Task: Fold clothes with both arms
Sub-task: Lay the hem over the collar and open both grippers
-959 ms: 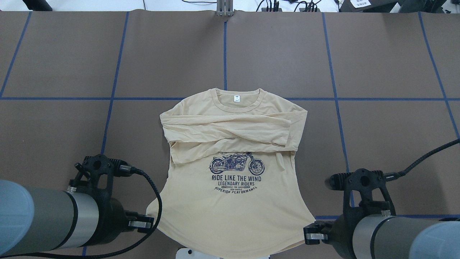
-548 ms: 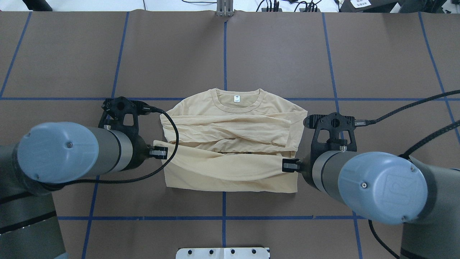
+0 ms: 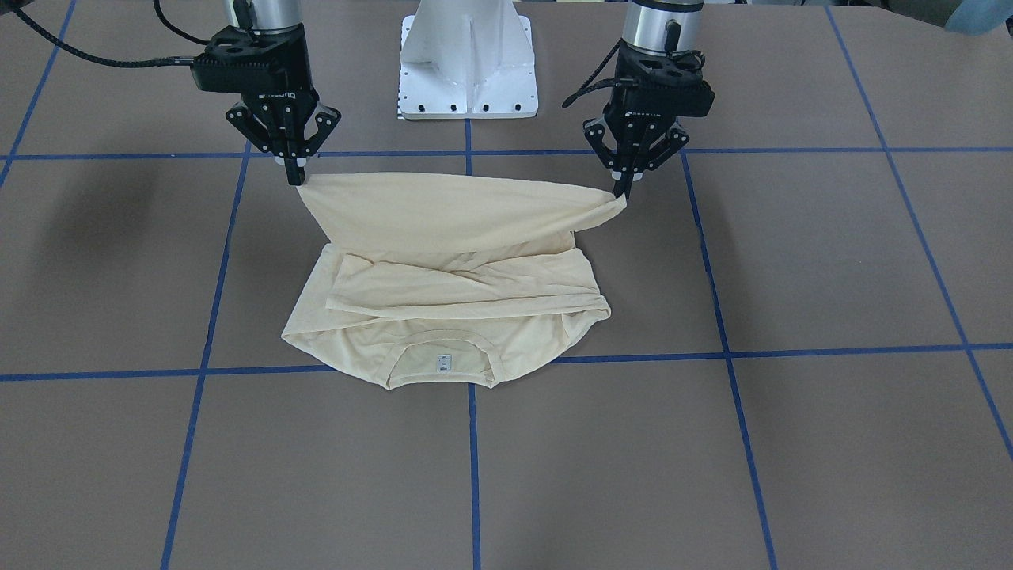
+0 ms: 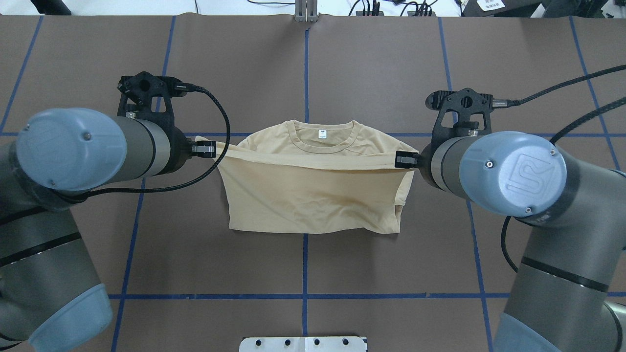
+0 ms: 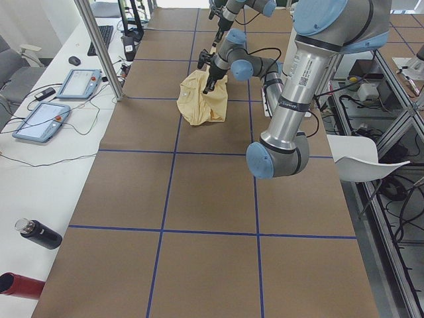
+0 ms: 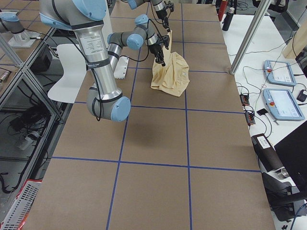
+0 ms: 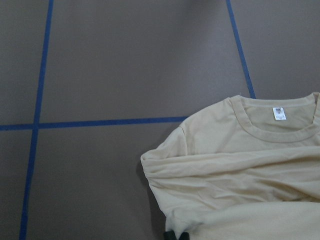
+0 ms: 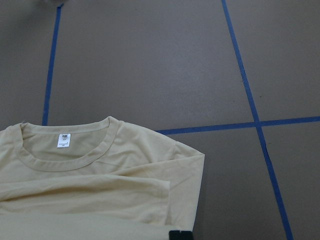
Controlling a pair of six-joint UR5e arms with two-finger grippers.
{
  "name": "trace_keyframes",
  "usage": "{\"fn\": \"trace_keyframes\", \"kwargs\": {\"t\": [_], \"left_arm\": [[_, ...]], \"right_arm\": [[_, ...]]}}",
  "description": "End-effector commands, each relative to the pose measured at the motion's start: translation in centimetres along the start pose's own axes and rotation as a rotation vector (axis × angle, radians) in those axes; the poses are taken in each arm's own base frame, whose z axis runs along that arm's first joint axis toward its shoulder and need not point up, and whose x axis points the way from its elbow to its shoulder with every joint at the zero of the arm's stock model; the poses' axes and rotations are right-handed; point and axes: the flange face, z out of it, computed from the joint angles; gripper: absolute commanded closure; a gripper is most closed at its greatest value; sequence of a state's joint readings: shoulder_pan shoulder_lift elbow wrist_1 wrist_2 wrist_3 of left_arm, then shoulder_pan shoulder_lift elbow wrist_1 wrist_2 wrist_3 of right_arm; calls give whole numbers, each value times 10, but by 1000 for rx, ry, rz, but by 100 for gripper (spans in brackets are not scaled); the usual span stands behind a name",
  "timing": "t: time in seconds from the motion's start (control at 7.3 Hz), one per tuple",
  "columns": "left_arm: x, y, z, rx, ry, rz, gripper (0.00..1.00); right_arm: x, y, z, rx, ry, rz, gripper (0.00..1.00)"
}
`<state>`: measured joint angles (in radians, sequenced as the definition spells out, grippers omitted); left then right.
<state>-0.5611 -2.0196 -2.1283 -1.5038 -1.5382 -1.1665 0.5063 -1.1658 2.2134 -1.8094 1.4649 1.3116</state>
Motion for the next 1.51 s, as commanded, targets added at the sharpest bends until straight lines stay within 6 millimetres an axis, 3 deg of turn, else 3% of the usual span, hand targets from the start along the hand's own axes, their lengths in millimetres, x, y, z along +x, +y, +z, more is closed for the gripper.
{"fn": "trace_keyframes", "kwargs": {"t": [0.0,0.14,0.41,0.55,0.68,0.96,1.23,1.37], "left_arm": [[-1,-12,46,64,-55,-3,100],[7,-14,62,66,-51,-3,100],[26,-20,122,60,-62,-1,100],[25,-19,139,71,-50,-2,100],[24,-18,149,72,-45,28,100],[26,-20,149,77,-41,48,100],[27,-20,152,75,-39,53,100],[27,-21,153,75,-39,53,100]], "right_arm": [[-7,-19,67,29,8,13,100],[-9,-19,91,35,1,13,100],[-9,-24,111,34,30,12,100],[-5,-28,116,35,46,-7,100],[-1,-33,122,36,61,-7,100],[7,-49,134,42,95,-13,100],[-5,-55,153,36,119,-12,100],[-7,-55,155,35,117,-8,94]]}}
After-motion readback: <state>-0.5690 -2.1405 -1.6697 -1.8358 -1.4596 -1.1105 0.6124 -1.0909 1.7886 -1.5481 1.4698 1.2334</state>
